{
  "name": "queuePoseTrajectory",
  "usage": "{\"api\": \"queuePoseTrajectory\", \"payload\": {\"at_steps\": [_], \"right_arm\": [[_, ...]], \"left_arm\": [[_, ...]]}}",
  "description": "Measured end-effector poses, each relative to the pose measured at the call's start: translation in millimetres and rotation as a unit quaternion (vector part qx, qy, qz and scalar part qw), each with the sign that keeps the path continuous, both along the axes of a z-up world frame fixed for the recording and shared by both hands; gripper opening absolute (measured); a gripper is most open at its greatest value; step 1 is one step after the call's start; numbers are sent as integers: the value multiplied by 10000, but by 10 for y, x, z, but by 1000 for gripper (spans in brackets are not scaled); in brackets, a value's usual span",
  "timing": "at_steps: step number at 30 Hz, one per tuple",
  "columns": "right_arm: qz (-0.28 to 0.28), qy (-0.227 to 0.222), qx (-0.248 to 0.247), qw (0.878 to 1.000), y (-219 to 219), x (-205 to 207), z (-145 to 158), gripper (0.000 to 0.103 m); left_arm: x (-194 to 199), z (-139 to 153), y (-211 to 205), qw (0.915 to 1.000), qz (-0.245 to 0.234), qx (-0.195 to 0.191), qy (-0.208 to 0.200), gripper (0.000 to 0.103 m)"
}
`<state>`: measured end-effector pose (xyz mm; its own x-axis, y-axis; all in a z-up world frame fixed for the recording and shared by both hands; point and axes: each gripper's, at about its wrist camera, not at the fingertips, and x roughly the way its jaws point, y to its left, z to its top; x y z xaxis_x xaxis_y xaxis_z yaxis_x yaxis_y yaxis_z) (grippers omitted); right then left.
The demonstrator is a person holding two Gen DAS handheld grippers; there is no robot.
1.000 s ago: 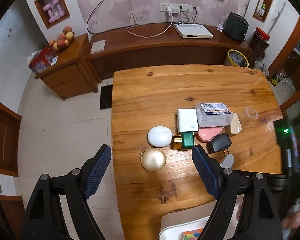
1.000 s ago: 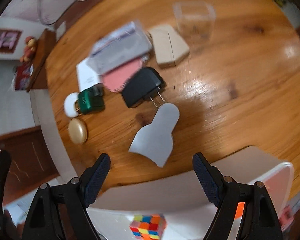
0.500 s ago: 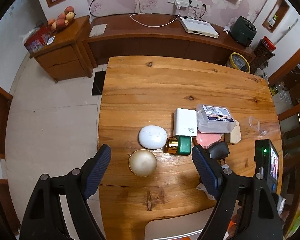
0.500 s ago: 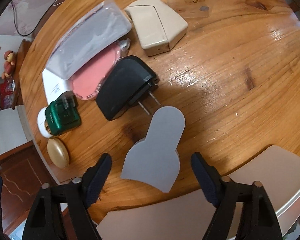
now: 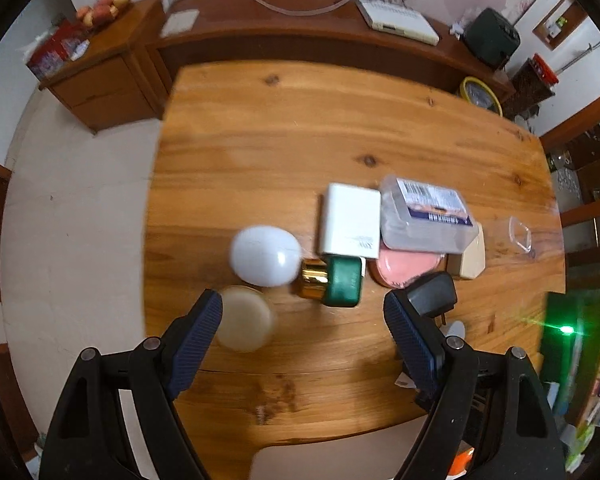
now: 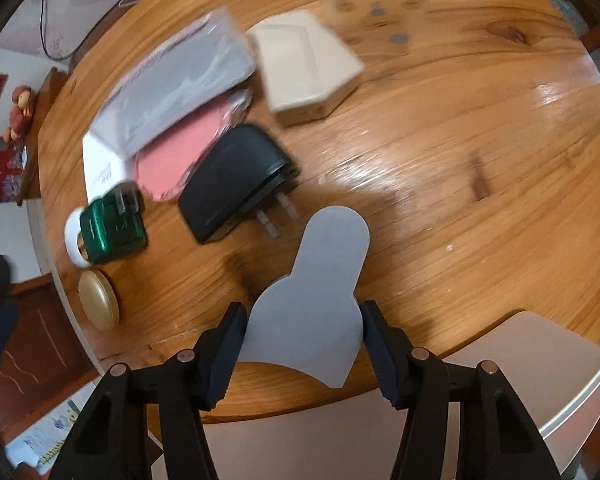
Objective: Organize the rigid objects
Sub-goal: 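Reach the left tool to the green bottle while the right tool reaches the paper cutout, then close the left tool on the green bottle while the right tool grips the paper cutout, then carry the green bottle with the left tool into the tray while the right tool carries the cutout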
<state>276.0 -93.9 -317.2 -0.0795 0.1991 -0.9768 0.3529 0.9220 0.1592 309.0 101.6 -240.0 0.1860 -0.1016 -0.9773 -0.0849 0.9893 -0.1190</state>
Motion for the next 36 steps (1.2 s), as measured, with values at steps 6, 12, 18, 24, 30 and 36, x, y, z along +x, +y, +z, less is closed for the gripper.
{"api": "queuePoseTrajectory", "payload": {"at_steps": [6, 12, 18, 24, 30, 36], "right_arm": [[-195, -135, 245, 9994, -251, -72, 97, 59], [-280, -284, 465, 9981, -442, -106, 200, 58], [-247, -398, 565, 9973, -561, -122, 338, 58], [-198, -451, 640, 9967, -560, 39, 415, 58], [-146, -508, 668, 9964, -555, 17, 446, 58], [-49, -597, 705, 9957, -610, -39, 530, 58]], "left_arm": [[94, -305, -104, 9989, 125, -78, 446, 84], [130, -475, -101, 9969, 331, -107, 703, 70], [129, -525, -150, 9966, 348, -29, 747, 54], [152, -541, -222, 9965, 237, 218, 766, 54], [147, -577, -240, 9973, 194, 271, 652, 47], [33, -507, -215, 9984, 319, 188, 433, 47]]}}
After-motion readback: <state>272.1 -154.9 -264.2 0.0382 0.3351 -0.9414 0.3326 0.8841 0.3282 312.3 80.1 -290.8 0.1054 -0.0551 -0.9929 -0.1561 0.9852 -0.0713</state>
